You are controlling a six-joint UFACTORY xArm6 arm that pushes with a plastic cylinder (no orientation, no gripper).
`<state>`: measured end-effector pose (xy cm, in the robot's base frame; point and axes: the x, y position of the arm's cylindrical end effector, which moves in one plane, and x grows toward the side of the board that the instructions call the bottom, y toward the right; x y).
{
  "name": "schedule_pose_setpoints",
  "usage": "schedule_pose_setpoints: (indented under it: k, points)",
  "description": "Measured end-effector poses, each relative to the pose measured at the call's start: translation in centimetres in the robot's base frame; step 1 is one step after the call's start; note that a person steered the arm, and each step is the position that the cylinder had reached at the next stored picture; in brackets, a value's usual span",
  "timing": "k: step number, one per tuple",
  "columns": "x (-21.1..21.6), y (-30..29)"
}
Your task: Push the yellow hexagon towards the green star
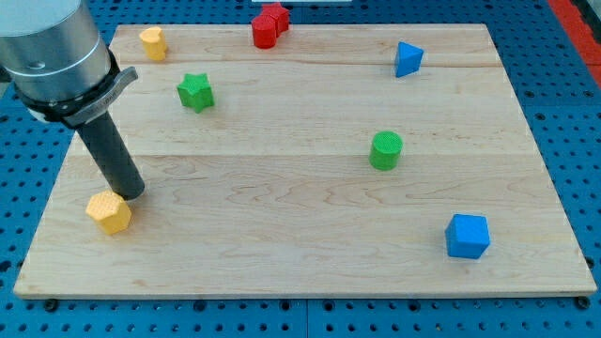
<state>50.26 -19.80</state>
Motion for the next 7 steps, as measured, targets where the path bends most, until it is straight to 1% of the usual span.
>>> schedule_pose_setpoints:
  k: [1,2,3,4,5,7]
  points:
    - [-0.2,1.5]
    - [-0.1,4.7]
    - [3.6,4.7]
    - [8.8,3.3]
    - [10.2,0.3]
    - [9.9,0.3]
